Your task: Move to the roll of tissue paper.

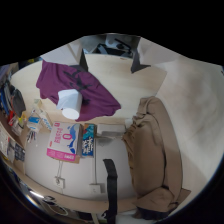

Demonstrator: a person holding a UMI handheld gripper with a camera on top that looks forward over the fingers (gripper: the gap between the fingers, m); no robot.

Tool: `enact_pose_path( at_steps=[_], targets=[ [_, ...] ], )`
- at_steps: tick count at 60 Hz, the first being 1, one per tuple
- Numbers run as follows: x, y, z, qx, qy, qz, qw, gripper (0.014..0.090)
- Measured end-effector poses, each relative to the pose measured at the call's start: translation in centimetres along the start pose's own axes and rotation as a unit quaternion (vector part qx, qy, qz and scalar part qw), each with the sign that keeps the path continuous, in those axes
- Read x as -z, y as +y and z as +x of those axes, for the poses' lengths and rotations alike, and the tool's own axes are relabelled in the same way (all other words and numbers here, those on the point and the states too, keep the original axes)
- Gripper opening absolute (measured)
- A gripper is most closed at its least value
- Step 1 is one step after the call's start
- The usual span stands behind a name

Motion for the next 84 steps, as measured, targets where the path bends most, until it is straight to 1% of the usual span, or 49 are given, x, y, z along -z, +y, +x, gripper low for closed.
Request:
enact_pose_path(
  at_steps=[12,20,26,33,40,47,60,73,84],
  targets=[
    [0.1,-0.2,0.5,-0.001,0.001,0.006,1.0,0.0866],
    [0.1,0.5,1.4,0.003,-0.006,0.01,1.0,0.0873],
    [-0.2,1.7,3.4,0.002,-0.002,0.014,1.0,0.0867],
    [-1.2,3.0,6.7,0.003,0.013,0.022,1.0,0.0864],
    [-3.0,3.2,10.0,0.002,0.026,0.043,0.999,0.086],
    [-5.4,2.3,12.6,-0.001,0.034,0.065,0.997,0.0868],
    [-10.5,-2.3,14.5,-0.013,0.021,0.092,0.995,0.0869],
    [-15.7,-6.8,16.7,-0.01,0.034,0.097,0.995,0.0871],
    [-17.4,-8.1,17.3,-0.005,0.038,0.096,0.995,0.0868]
  ],
)
